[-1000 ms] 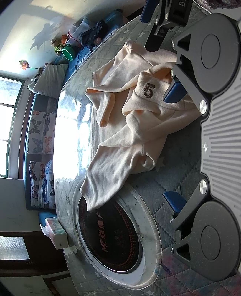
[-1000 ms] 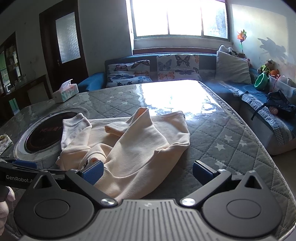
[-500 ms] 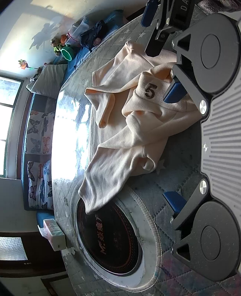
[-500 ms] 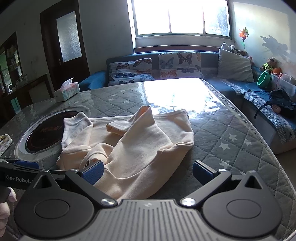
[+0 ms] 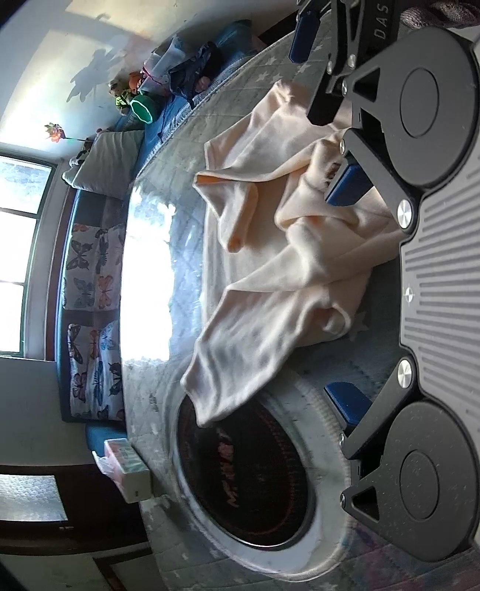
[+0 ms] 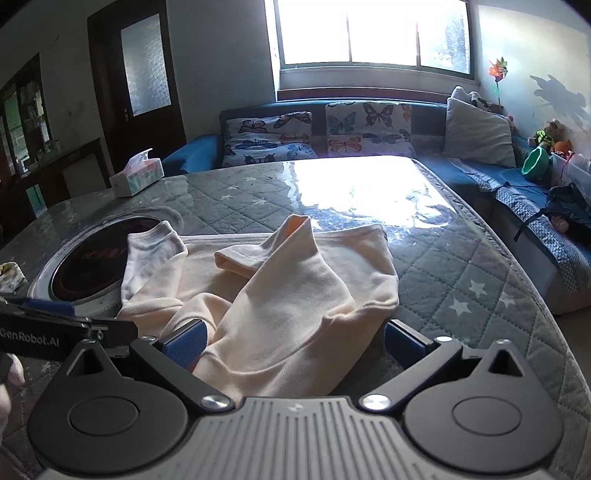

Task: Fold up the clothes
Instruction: 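Grasp the sweatshirt hem with the left gripper while the right gripper grasps the hem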

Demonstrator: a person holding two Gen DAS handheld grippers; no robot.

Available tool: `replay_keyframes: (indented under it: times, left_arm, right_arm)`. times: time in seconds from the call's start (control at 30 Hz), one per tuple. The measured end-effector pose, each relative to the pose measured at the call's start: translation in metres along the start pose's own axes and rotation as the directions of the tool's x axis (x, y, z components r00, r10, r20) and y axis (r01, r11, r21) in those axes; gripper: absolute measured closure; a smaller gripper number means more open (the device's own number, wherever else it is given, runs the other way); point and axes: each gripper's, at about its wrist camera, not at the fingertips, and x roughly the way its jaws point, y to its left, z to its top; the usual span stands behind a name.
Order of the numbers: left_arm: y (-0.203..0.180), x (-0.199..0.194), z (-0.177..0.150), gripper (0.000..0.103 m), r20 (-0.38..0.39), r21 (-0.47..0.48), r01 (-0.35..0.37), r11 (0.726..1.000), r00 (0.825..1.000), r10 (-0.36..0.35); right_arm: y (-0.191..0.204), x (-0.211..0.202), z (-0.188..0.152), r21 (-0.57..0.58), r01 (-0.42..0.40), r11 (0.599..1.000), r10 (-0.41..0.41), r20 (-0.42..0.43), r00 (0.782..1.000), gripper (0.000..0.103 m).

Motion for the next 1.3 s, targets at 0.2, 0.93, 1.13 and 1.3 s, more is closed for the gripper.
replay_keyframes:
  times: [0.2,0.93,1.13,1.3]
  left_arm:
    - [0.005,0.013,0.019,0.004,0.008,-0.006,0.000,1.000,1.000,0.000]
    - [0.004,0.082,0.060,0.050,-0.071,0.067,0.060,0.996,0.996,-0.056]
    - [0.009,0.086,0.059,0.077,-0.081,0.073,0.079,0.994,0.994,-0.073]
    - [0.012,0.084,0.058,0.093,-0.076,0.072,0.098,0.993,0.993,-0.092]
  right_arm:
    - [-0.002,0.012,0.014,-0.013,-0.015,1.000,0.015,-0.007,1.000,0.000]
    - [-0.024,0.111,0.080,-0.004,-0.106,0.994,0.105,-0.082,0.991,0.030]
    - [-0.029,0.137,0.088,0.029,-0.130,0.991,0.132,-0.125,0.983,0.044]
    - [-0.036,0.146,0.084,0.076,-0.168,0.983,0.177,-0.146,0.973,0.076]
